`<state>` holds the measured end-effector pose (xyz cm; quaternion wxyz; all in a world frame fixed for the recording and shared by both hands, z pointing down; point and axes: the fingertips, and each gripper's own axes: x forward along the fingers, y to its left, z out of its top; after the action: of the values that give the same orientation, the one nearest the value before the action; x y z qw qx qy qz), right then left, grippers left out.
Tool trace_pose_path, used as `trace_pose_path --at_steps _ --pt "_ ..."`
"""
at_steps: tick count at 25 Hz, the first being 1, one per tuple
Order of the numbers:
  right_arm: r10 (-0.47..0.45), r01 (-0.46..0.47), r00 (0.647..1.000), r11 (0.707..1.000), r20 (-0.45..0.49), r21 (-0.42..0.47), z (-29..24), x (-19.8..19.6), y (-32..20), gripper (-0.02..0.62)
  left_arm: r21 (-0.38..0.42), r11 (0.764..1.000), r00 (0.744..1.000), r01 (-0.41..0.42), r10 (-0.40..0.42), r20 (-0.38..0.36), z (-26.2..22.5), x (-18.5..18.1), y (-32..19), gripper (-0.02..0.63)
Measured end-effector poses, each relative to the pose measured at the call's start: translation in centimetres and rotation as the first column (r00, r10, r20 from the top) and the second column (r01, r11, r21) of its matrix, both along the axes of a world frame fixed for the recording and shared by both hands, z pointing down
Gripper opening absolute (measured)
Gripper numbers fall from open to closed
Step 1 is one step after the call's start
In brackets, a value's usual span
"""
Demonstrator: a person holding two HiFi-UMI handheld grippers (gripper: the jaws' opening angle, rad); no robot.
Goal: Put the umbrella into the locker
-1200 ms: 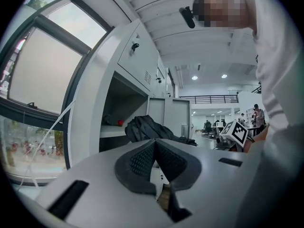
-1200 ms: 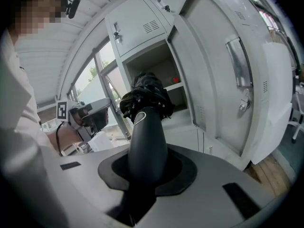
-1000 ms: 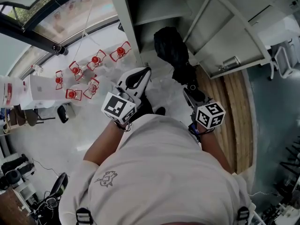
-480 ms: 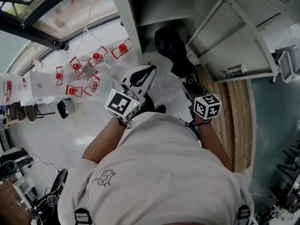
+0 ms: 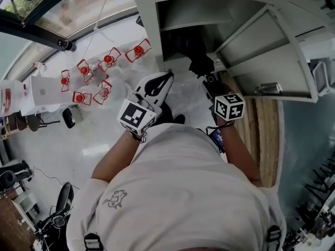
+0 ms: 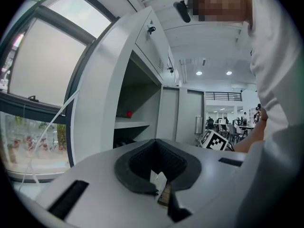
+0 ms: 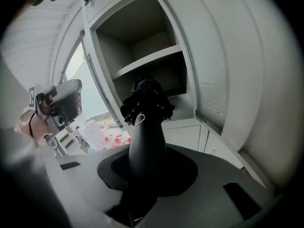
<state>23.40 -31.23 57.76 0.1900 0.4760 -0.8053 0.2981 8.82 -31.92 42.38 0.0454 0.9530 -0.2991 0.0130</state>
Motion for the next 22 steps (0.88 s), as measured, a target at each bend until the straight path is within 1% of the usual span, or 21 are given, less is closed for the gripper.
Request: trace_pose_path --at_steps 2,6,16,22 --pt "-0.011 0.011 1.0 1.0 -0.022 0.0 -0.1 -0.2 -1.3 0.114 -0.011 1.0 1.0 -0.011 0.011 0.002 0.1 0.1 -0.5 0.011" --pt "-0.037 0.037 0.998 0.999 -0.059 0.011 -0.2 -0.8 -4.4 0.117 -0.023 1.0 1.0 -0.004 0.004 -0.005 0.5 -0.3 -1.5 0.011" --pt "-0.081 0.084 0.992 0.996 -0.096 0.023 0.3 -3.3 -11.2 0.12 -0.035 0.999 1.0 0.006 -0.006 0.012 1.4 -1.5 -3.1 0.011" --pt "-0.089 0.093 0.989 0.995 -0.122 0.027 1.1 -3.8 -14.1 0.121 -0.034 0.999 1.0 0.009 -0.008 0.024 1.9 -1.7 -4.3 0.011"
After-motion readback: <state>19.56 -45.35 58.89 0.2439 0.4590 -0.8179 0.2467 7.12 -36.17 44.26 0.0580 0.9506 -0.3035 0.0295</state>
